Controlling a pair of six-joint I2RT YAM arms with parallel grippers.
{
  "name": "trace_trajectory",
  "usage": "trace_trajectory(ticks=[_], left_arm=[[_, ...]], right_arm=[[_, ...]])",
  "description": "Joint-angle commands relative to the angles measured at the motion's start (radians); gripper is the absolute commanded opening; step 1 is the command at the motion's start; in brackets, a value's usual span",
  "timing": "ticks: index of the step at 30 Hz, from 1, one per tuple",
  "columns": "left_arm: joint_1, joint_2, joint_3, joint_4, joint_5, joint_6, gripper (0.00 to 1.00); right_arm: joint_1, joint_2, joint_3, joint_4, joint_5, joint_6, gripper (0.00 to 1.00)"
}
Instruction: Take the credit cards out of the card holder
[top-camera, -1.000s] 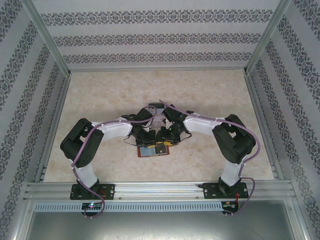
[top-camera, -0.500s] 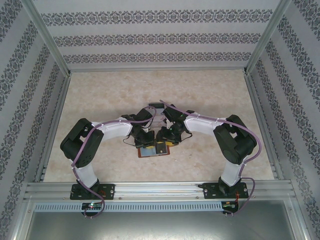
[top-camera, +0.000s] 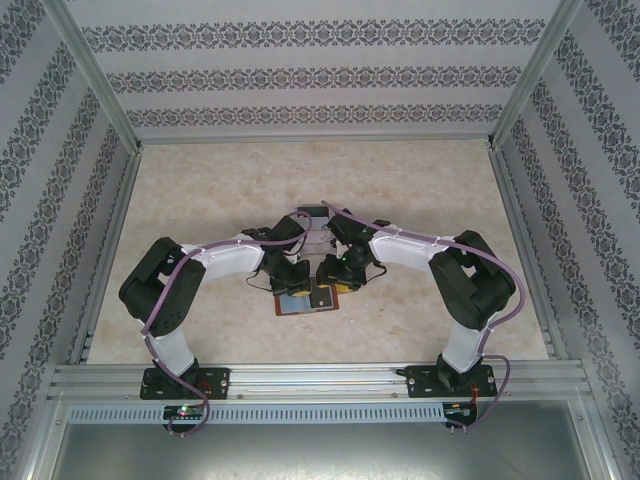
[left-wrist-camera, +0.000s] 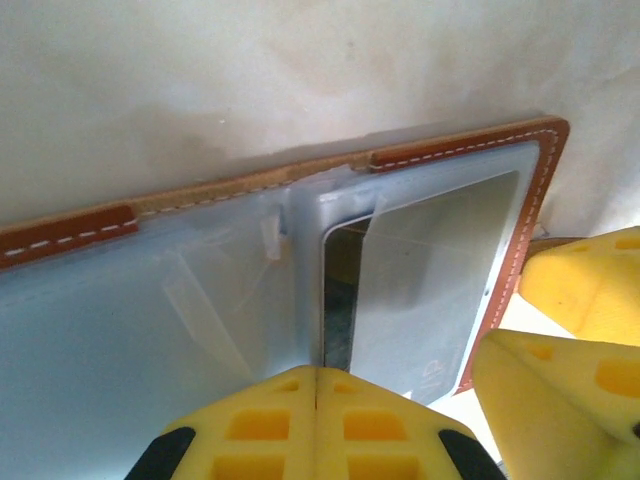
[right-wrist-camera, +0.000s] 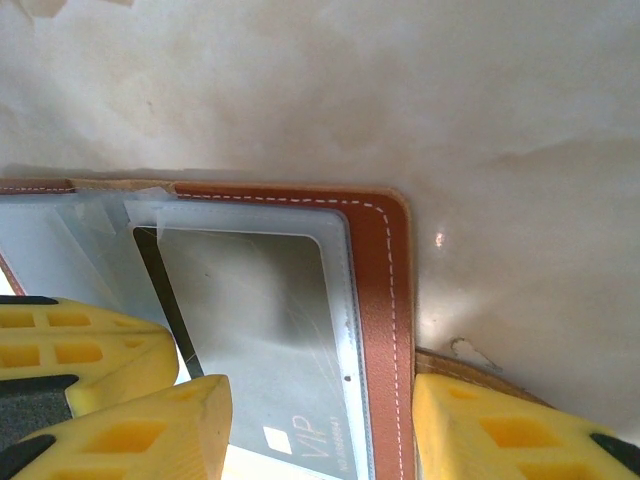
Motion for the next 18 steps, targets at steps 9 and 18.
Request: trace_trajectory(ticks=[9, 18], left_arm=[[0.002, -0.001, 0.017, 0.046, 0.023, -0.02, 0.02], [0.002, 0.034, 0.003, 0.027, 0.006, 0.0, 0.04]], right_arm=[[-0.009, -0.016, 0.015, -0.017, 0.009, -0.003, 0.52], [-0.006, -0.002, 0.035, -0.006, 0.006, 0.004, 0.53]])
